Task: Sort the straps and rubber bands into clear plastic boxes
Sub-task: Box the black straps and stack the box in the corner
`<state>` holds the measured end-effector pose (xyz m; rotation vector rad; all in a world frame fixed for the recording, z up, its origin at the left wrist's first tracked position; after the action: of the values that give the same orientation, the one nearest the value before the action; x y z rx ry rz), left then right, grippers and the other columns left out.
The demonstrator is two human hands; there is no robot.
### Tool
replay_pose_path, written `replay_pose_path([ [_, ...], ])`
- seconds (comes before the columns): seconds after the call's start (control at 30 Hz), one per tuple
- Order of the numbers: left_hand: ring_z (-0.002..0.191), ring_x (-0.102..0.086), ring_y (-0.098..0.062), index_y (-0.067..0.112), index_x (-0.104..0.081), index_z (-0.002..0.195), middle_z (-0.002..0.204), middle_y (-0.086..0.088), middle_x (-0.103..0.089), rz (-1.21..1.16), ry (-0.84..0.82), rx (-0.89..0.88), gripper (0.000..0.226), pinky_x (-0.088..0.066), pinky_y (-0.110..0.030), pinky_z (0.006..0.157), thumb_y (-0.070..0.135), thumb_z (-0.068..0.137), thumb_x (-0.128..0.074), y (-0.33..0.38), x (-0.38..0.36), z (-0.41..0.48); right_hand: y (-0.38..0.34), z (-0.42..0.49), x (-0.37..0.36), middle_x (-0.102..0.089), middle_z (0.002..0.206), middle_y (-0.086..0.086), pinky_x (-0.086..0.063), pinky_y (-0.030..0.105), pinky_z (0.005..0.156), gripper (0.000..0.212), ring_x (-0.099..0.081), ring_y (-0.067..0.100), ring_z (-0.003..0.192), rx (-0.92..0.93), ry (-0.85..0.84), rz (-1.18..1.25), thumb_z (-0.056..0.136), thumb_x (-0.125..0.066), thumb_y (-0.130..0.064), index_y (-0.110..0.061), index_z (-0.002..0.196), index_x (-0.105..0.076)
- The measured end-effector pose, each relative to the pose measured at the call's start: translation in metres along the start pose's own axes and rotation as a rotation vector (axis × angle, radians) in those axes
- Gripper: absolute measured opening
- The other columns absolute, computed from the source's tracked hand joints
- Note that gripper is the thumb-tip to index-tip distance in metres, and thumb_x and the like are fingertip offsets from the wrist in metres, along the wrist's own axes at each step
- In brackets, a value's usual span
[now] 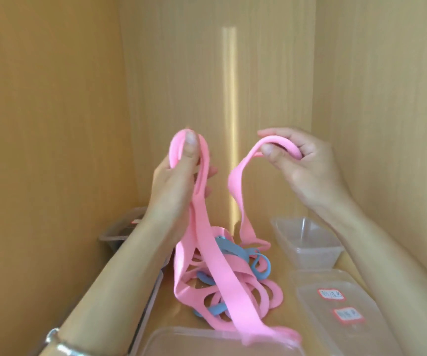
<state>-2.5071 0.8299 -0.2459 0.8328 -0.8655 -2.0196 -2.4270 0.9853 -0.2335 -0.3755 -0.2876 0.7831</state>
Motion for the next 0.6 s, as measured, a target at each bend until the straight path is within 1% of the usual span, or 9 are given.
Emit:
replay_pose_path([
  [0.1,0.093,-0.07,-0.028,0.038,-0.073,0.072,0.095,-0.01,-0.073,0.096,-0.082,0.015,0.042,-0.055,-0.046,0.08,0.075,0.059,-0.057,-0.008,-0.005,-0.004,-0.002,-0.002,-0.005,-0.067,0.079,-0.024,-0.049,0.019,0.081,0.034,-0.061,-0.001,0.08,-0.079,-0.224,-0.013,0.089,-0.063,0.0,-0.034,0.092,-0.065],
  [0.17,0.088,-0.066,-0.026,0.033,-0.073,0.079,0.096,-0.017,-0.07,0.134,-0.159,0.019,0.044,-0.053,-0.041,0.078,0.071,0.066,-0.055,-0.012,-0.009,-0.008,-0.002,-0.004,-0.007,-0.065,0.072,-0.019,-0.051,0.027,0.078,0.032,-0.061,0.002,0.072,-0.101,-0.286,0.032,0.085,-0.065,0.003,-0.029,0.089,-0.061],
  [0.27,0.086,-0.069,-0.017,0.02,-0.071,0.098,0.095,-0.012,-0.073,0.179,-0.255,0.049,0.059,-0.047,-0.032,0.071,0.071,0.073,-0.055,-0.019,-0.011,-0.008,-0.002,-0.003,-0.009,-0.066,0.068,-0.011,-0.054,0.04,0.074,0.033,-0.063,0.009,0.066,-0.136,-0.289,0.103,0.077,-0.07,0.005,-0.027,0.079,-0.059],
  [0.33,0.089,-0.071,-0.014,0.029,-0.071,0.102,0.093,-0.001,-0.075,0.202,-0.297,0.053,0.051,-0.049,-0.029,0.07,0.069,0.075,-0.052,-0.021,-0.012,-0.008,0.001,-0.002,-0.008,-0.065,0.068,-0.008,-0.056,0.045,0.073,0.03,-0.064,0.016,0.065,-0.15,-0.246,0.074,0.073,-0.077,-0.004,-0.031,0.071,-0.063],
  [0.4,0.086,-0.07,-0.014,0.031,-0.071,0.099,0.093,0.0,-0.074,0.214,-0.332,0.041,0.048,-0.051,-0.027,0.07,0.07,0.079,-0.052,-0.022,-0.013,-0.01,0.003,-0.001,-0.007,-0.065,0.068,-0.001,-0.055,0.054,0.077,0.018,-0.063,0.034,0.071,-0.127,-0.204,0.018,0.07,-0.075,-0.017,-0.033,0.068,-0.067],
  [0.43,0.083,-0.069,-0.015,0.026,-0.072,0.098,0.092,-0.004,-0.074,0.221,-0.341,0.031,0.051,-0.051,-0.027,0.07,0.069,0.08,-0.05,-0.022,-0.014,-0.01,0.003,-0.001,-0.008,-0.065,0.07,-0.001,-0.055,0.053,0.077,0.015,-0.064,0.034,0.074,-0.105,-0.192,-0.001,0.07,-0.073,-0.019,-0.033,0.067,-0.069],
  [0.5,0.084,-0.069,-0.021,0.021,-0.074,0.095,0.091,-0.008,-0.073,0.195,-0.344,0.022,0.054,-0.055,-0.031,0.075,0.064,0.077,-0.047,-0.021,-0.015,-0.01,0.004,-0.002,-0.008,-0.062,0.076,-0.013,-0.053,0.033,0.075,0.024,-0.063,0.013,0.074,-0.059,-0.195,-0.075,0.076,-0.074,-0.016,-0.04,0.073,-0.073],
  [0.53,0.09,-0.069,-0.025,0.021,-0.074,0.094,0.095,-0.011,-0.073,0.173,-0.342,0.02,0.055,-0.056,-0.036,0.081,0.065,0.077,-0.047,-0.019,-0.015,-0.01,0.005,-0.003,-0.009,-0.059,0.079,-0.02,-0.049,0.021,0.075,0.031,-0.06,0.002,0.076,-0.048,-0.21,-0.129,0.08,-0.073,-0.015,-0.046,0.083,-0.072],
  [0.6,0.093,-0.068,-0.028,0.016,-0.073,0.095,0.1,-0.021,-0.069,0.147,-0.34,0.013,0.063,-0.053,-0.044,0.089,0.071,0.077,-0.047,-0.017,-0.015,-0.01,0.006,-0.004,-0.012,-0.053,0.087,-0.022,-0.042,0.015,0.082,0.039,-0.057,-0.003,0.087,-0.048,-0.226,-0.221,0.084,-0.068,-0.018,-0.043,0.114,-0.066],
])
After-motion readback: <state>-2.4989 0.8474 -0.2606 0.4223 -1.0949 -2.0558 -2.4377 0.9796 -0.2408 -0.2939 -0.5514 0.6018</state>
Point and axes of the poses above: each hand's wrist, its own z-axis towards the middle knuckle, its own x-axis out of the back of the hand, y = z × x, the point moved 1 cm from there along z, towards the middle knuckle
